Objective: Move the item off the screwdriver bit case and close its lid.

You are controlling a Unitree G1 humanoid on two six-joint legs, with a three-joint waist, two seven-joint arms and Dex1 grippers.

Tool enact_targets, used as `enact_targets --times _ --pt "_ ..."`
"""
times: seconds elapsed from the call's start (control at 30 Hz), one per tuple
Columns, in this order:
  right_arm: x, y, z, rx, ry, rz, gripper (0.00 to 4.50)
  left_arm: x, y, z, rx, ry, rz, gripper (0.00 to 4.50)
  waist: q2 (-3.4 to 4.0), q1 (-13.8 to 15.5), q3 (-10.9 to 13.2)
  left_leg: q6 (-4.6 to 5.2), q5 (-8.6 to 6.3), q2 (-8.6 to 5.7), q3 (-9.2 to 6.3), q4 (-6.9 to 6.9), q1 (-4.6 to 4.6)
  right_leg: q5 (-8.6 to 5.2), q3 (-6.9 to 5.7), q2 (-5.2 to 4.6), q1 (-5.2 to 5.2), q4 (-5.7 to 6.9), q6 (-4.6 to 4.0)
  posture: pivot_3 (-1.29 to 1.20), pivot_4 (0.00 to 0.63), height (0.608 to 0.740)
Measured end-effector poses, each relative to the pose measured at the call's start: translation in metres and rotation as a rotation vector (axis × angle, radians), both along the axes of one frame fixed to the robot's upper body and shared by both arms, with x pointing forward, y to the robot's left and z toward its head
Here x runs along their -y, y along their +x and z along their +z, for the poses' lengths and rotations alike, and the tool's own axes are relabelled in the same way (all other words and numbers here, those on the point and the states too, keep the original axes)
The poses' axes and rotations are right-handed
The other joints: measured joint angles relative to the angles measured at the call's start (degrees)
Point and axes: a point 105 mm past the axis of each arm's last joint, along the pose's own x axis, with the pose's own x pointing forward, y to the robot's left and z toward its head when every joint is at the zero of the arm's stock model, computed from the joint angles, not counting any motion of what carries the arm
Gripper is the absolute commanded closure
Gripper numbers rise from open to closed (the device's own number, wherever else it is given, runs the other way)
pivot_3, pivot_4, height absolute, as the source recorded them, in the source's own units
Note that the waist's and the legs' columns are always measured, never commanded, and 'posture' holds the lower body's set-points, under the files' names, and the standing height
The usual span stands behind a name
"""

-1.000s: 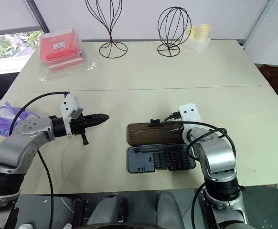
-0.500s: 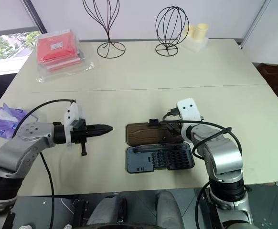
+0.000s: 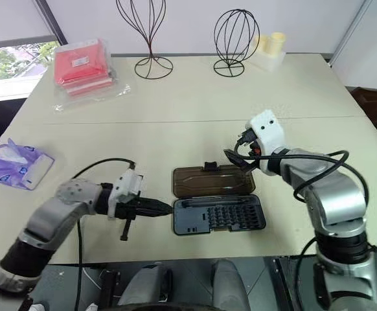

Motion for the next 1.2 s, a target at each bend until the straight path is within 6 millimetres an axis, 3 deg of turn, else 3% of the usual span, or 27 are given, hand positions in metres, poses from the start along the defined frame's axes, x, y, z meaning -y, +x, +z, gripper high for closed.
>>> enact_targets --times 0.27,0.63,0.9,1.07,1.17,1.2 --pt "-0.001 -0.005 -0.022 -0.128 -0.182 0.215 0.07 0.015 0.001 -0.026 0.024 0.021 -0.037 4.5 0.01 0.0 0.0 0.02 -0.01 0.02 0.03 0.01 0.02 0.0 0.01 0.0 0.0 -0.01 0.0 0.0 0.15 0.74" --pt "-0.01 0.026 -0.013 -0.04 -0.277 0.453 0.07 0.02 0.0 -0.03 0.109 0.007 -0.062 4.5 0.03 0.0 0.0 0.01 -0.01 0.02 0.04 0.03 0.14 0.0 0.02 -0.01 0.12 -0.01 0.0 0.0 0.15 0.74" --pt "-0.006 0.042 -0.056 -0.105 -0.353 0.523 0.07 0.02 0.0 -0.032 0.129 0.0 -0.056 4.5 0.05 0.1 0.0 0.0 0.0 0.02 0.05 0.04 0.17 0.0 0.02 -0.03 0.16 -0.01 0.0 0.0 0.15 0.74" --pt "0.0 0.049 -0.063 -0.101 -0.386 0.526 0.07 0.02 -0.001 -0.032 0.139 -0.002 -0.052 4.5 0.09 0.0 -0.1 -0.05 0.03 0.02 0.05 0.04 0.18 0.0 0.02 -0.02 0.17 0.0 0.0 0.0 0.15 0.74" --pt "-0.001 0.053 -0.063 -0.091 -0.385 0.526 0.84 0.02 -0.001 -0.032 0.142 -0.002 -0.052 4.5 0.1 0.0 -0.1 -0.1 0.06 0.02 0.05 0.04 0.19 0.0 0.01 -0.02 0.17 0.0 0.0 0.0 0.15 0.74" --pt "-0.001 0.053 -0.064 -0.091 -0.386 0.53 1.29 0.02 -0.001 -0.033 0.142 -0.001 -0.051 4.5 0.11 0.0 -0.1 -0.1 0.06 0.02 0.05 0.04 0.19 0.0 0.01 -0.02 0.17 0.0 0.0 0.0 0.15 0.74"
